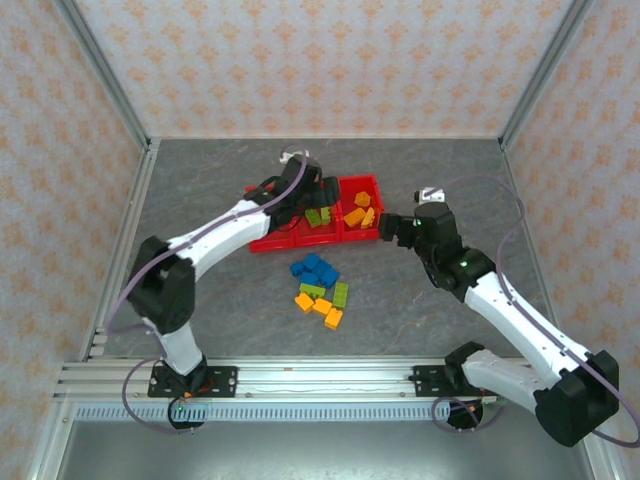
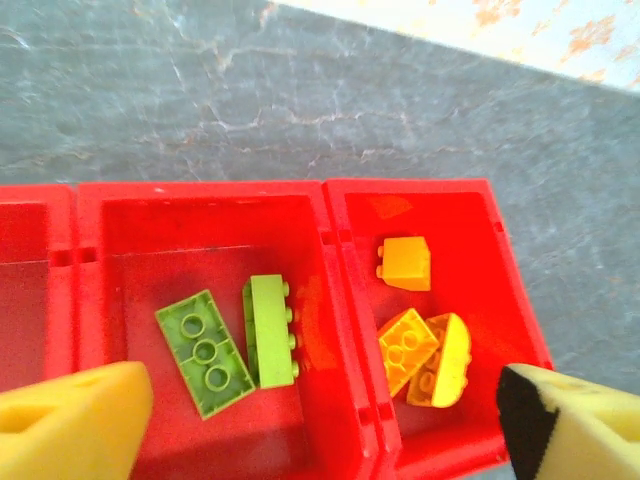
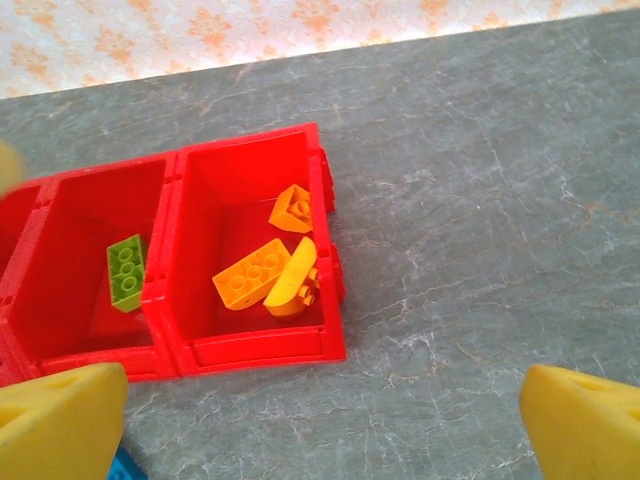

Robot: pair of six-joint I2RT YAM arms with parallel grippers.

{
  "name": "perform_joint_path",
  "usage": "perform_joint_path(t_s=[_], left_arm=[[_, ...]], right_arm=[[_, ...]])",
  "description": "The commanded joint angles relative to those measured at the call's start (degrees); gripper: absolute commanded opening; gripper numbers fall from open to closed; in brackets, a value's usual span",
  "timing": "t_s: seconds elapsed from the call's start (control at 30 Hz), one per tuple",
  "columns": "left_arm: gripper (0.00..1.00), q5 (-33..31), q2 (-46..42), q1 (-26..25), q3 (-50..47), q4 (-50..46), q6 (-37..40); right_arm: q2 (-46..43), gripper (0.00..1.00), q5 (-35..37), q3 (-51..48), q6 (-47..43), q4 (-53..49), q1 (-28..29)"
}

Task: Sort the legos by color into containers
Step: Place the lego in the container, then pick up the lego from the middle-left of the table.

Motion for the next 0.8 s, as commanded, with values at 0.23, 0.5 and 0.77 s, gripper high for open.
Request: perform_joint_path(t_s=[0.23,0.5,0.77], left_arm=[[0.88,-3.3,-6.6,-15.3,-12.9,-5.9,-5.8],[0.81,-10.5,-2.5,-26.9,-9.3,-12.0,-11.0],[0.72,-6.0,4.1,-29.4,-7.7,-13.4,-13.1]], right_arm=[[2.9,1.0,5.3,3.9,10.0,0.1,-6.8],[2.1,1.0,9.0,3.3,13.8,0.8,-9.2],[-0.2,1.0,9.4,1.9,14.9,1.4,-9.3]])
